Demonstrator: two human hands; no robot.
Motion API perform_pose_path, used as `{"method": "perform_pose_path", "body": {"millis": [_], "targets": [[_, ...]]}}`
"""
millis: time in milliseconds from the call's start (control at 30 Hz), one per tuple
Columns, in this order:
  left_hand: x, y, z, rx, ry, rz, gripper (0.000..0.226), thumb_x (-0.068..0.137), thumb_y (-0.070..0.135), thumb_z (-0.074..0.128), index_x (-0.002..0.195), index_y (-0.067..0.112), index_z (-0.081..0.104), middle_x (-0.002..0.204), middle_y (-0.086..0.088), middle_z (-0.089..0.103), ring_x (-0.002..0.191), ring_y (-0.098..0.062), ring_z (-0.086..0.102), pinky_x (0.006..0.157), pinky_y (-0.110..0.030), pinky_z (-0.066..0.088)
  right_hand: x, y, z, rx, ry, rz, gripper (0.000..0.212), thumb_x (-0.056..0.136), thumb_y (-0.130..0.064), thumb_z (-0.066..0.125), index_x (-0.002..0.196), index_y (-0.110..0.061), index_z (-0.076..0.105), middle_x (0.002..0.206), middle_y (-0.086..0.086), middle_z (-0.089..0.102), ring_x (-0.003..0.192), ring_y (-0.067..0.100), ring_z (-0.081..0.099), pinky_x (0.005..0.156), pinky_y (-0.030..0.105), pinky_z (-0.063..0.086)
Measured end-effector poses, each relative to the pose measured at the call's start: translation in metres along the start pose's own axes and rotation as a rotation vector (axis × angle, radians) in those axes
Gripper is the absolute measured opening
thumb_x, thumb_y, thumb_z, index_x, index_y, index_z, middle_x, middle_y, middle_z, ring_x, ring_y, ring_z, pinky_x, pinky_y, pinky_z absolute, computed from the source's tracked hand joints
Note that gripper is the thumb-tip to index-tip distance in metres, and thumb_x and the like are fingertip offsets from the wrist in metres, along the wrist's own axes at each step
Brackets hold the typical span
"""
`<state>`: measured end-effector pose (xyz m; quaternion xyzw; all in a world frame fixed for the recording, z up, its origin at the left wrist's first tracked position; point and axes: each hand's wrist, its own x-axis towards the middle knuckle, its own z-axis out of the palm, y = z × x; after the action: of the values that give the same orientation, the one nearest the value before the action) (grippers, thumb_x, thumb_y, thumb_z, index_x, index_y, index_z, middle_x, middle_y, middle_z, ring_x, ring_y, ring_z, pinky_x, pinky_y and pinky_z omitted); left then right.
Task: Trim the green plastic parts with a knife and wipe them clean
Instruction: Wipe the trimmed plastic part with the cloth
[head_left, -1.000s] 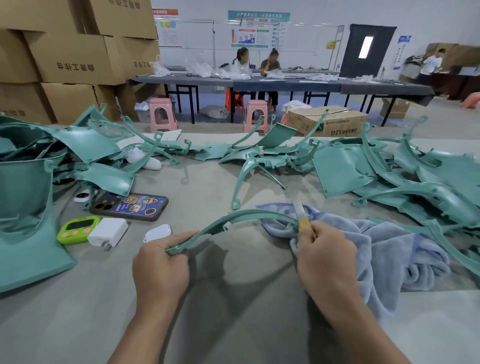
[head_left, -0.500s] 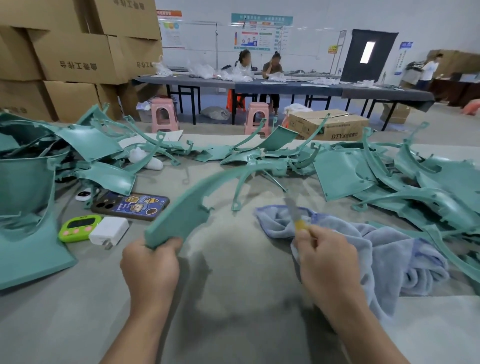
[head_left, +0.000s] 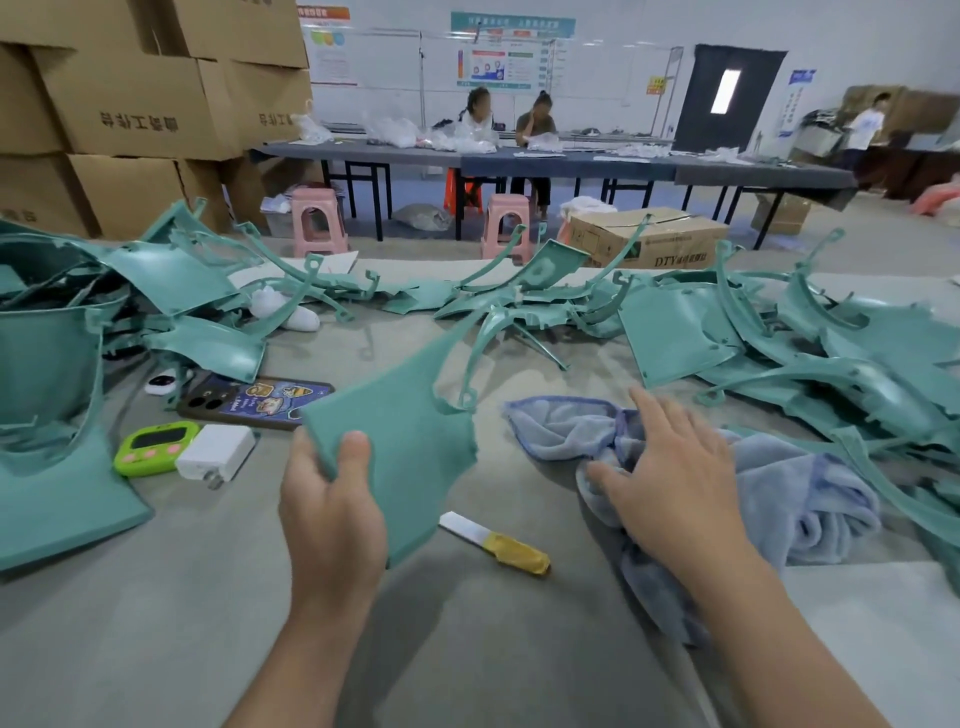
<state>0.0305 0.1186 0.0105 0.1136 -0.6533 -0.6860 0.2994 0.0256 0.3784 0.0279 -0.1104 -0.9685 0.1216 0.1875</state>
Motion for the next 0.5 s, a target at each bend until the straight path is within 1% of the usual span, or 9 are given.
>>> {"method": "perform_pose_path", "body": {"millis": [33,100,133,200,267,300,367,433,500], "targets": [[-0.004,0.001,0.002,0.013,-0.035,-0.002,0.02,0.088,0.039,0.054,0.104,0.037,0.066,0.091,0.012,0.074,0.084,-0.014,0.071,0.069,-0.039,0.056,0.001,0.003,0.004,-0.057,-0.076,0.013,0.061,0.085,-0.054,0.059,0.14,-0.03,0.05,0.128,-0.001,0.063,0.12,0.026,0.052,0.094,0.041,0.037],[-0.01,0.003,0.006,0.036,-0.094,-0.024,0.017,0.087,0.04,0.055,0.098,0.037,0.068,0.087,0.012,0.075,0.081,-0.014,0.071,0.067,-0.037,0.056,0.003,0.004,0.007,-0.09,-0.077,0.031,0.031,0.093,-0.049,0.051,0.116,-0.033,0.063,0.109,0.001,0.07,0.102,0.029,0.059,0.083,0.041,0.041],[-0.013,0.004,0.008,0.05,-0.115,-0.027,0.015,0.086,0.04,0.055,0.093,0.037,0.068,0.082,0.012,0.074,0.076,-0.011,0.07,0.064,-0.032,0.056,0.004,0.002,0.006,-0.021,-0.033,0.058,0.021,0.095,-0.045,0.05,0.101,-0.03,0.064,0.098,0.001,0.071,0.091,0.03,0.058,0.079,0.041,0.043],[-0.018,0.005,0.01,0.102,-0.131,-0.01,0.011,0.083,0.041,0.056,0.082,0.036,0.066,0.07,0.012,0.07,0.062,-0.006,0.063,0.054,-0.021,0.049,0.005,0.0,0.004,0.235,0.099,0.14,0.021,0.098,-0.04,0.049,0.084,-0.025,0.057,0.081,-0.001,0.066,0.078,0.029,0.054,0.069,0.04,0.044],[-0.02,0.006,0.012,0.163,-0.141,0.02,0.01,0.081,0.04,0.057,0.074,0.034,0.06,0.059,0.008,0.061,0.052,-0.009,0.052,0.047,-0.021,0.041,-0.004,-0.009,-0.007,0.478,0.312,0.152,0.024,0.1,-0.041,0.048,0.081,-0.025,0.05,0.073,-0.006,0.059,0.073,0.017,0.054,0.06,0.036,0.037],[-0.02,0.007,0.013,0.175,-0.146,0.019,0.011,0.081,0.039,0.057,0.072,0.032,0.059,0.057,0.006,0.057,0.051,-0.012,0.049,0.048,-0.024,0.042,-0.012,-0.017,-0.014,0.571,0.411,0.118,0.023,0.1,-0.041,0.048,0.081,-0.028,0.047,0.071,-0.008,0.056,0.072,0.007,0.053,0.059,0.029,0.036],[-0.021,0.008,0.016,0.143,-0.173,-0.032,0.014,0.081,0.039,0.057,0.078,0.027,0.064,0.063,0.001,0.064,0.059,-0.017,0.059,0.056,-0.034,0.052,-0.031,-0.04,-0.027,0.683,0.484,-0.04,0.015,0.098,-0.037,0.051,0.084,-0.034,0.046,0.071,-0.012,0.056,0.072,-0.005,0.053,0.061,0.011,0.035],[-0.023,0.009,0.022,0.07,-0.211,-0.068,0.019,0.09,0.039,0.059,0.084,0.025,0.07,0.072,-0.001,0.072,0.069,-0.023,0.067,0.063,-0.042,0.056,-0.048,-0.059,-0.026,0.711,0.382,-0.229,0.009,0.096,-0.032,0.057,0.09,-0.035,0.051,0.075,-0.016,0.057,0.074,-0.007,0.053,0.063,0.007,0.036],[-0.028,0.011,0.029,-0.012,-0.287,-0.054,0.03,0.102,0.026,0.057,0.075,0.015,0.065,0.068,-0.002,0.065,0.065,-0.019,0.056,0.062,-0.037,0.05,-0.061,-0.076,-0.018,0.704,0.161,-0.352,0.007,0.093,-0.029,0.06,0.092,-0.031,0.053,0.078,-0.017,0.054,0.08,-0.001,0.052,0.07,0.016,0.04]]}}
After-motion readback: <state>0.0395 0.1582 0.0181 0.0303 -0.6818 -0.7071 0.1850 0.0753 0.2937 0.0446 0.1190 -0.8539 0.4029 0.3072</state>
